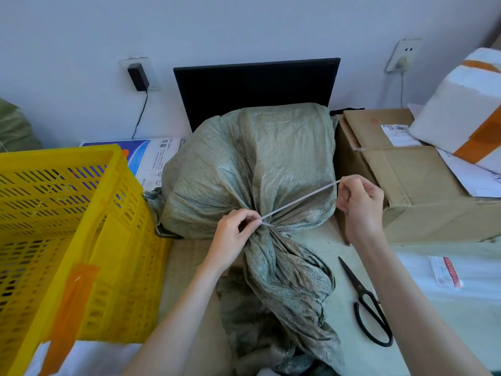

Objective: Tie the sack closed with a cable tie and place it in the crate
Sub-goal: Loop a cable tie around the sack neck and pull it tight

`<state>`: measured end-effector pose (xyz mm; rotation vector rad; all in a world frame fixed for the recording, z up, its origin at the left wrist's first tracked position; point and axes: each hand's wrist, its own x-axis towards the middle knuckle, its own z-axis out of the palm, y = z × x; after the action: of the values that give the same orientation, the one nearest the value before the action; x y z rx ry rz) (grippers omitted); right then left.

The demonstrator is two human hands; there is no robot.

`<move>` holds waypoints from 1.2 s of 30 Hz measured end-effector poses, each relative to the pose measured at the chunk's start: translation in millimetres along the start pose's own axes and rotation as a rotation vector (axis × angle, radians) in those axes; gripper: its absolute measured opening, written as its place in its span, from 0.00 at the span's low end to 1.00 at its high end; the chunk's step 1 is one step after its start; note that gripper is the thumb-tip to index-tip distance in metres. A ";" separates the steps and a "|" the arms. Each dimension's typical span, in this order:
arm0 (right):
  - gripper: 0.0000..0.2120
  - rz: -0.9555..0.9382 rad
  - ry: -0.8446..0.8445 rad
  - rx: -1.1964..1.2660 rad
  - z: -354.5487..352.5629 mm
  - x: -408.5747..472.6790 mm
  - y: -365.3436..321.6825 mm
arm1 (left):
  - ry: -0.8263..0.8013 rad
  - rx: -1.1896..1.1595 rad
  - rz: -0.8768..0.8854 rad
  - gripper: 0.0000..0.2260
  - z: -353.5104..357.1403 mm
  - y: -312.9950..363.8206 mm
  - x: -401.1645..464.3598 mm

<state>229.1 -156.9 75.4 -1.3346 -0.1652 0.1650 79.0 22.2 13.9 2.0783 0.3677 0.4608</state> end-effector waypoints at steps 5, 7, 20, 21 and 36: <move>0.09 0.029 0.040 0.045 -4.7 -7.0 8.5 | -0.017 0.068 -0.038 0.03 -5.1 -8.1 0.4; 0.12 0.035 0.042 0.063 -3.3 -10.0 10.0 | -0.015 0.054 -0.053 0.03 -3.4 -7.7 0.2; 0.23 0.053 -0.355 -0.501 38.4 -31.0 35.6 | 0.096 0.094 0.077 0.03 9.0 8.2 -2.8; 0.24 0.029 -0.347 -0.544 40.8 -31.3 38.0 | 0.099 0.093 0.076 0.03 9.3 6.9 -3.1; 0.26 -0.278 -0.242 -0.764 25.1 -21.9 23.6 | 0.078 0.033 0.052 0.03 17.1 -12.4 4.7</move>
<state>201.8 -132.4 57.5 -2.0281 -0.6648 0.0210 90.0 17.9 -4.2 2.1098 0.3700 0.5718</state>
